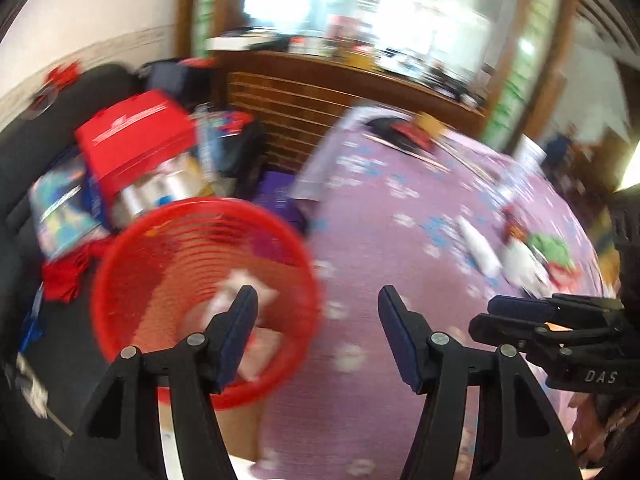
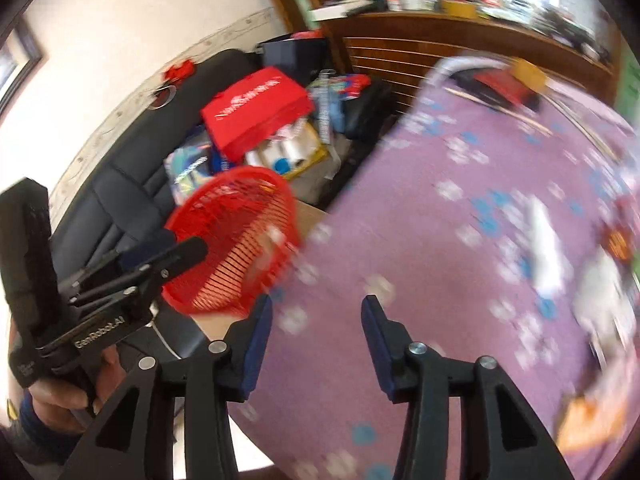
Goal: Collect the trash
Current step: 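Grasp the crumpled clear plastic bag with the right gripper, then grasp the orange medicine box with the left gripper, then hold the orange box and plastic bag while moving toward the red basket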
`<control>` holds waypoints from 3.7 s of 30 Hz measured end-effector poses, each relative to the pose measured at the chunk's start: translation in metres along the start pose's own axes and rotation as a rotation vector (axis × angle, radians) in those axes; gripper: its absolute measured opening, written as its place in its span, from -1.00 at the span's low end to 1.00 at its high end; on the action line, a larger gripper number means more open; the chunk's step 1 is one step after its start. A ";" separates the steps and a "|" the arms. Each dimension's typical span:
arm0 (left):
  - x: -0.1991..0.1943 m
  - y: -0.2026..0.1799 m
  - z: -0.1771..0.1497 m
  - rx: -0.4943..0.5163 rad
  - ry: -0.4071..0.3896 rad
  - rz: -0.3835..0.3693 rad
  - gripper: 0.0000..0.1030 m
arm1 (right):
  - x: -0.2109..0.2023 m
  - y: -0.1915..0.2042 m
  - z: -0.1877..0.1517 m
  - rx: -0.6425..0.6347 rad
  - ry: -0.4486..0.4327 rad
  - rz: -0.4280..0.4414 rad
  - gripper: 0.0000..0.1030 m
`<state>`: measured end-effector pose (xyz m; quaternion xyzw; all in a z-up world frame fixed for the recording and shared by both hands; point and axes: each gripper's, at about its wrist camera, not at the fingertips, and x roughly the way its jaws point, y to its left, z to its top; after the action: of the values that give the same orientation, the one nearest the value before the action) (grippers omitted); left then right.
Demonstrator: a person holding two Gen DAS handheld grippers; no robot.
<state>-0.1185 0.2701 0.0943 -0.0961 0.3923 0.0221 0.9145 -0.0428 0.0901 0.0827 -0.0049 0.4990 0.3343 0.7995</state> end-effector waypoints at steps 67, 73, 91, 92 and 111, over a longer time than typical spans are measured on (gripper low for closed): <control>0.115 -0.326 -0.070 0.621 0.243 -0.300 -0.11 | -0.215 -0.215 -0.158 0.445 -0.274 -0.359 -0.45; 0.093 -0.290 -0.069 0.478 0.208 -0.287 -0.11 | -0.188 -0.200 -0.144 0.379 -0.226 -0.324 -0.45; 0.056 -0.249 -0.066 0.363 0.134 -0.216 -0.11 | -0.151 -0.166 -0.128 0.257 -0.161 -0.245 -0.45; 0.055 -0.250 -0.065 0.367 0.133 -0.214 -0.11 | -0.151 -0.165 -0.128 0.254 -0.162 -0.244 -0.45; 0.046 -0.262 -0.058 0.416 0.108 -0.230 -0.11 | -0.165 -0.173 -0.138 0.300 -0.195 -0.256 -0.45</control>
<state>-0.0980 0.0005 0.0638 0.0491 0.4232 -0.1684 0.8889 -0.1049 -0.1790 0.0888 0.0831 0.4589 0.1511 0.8716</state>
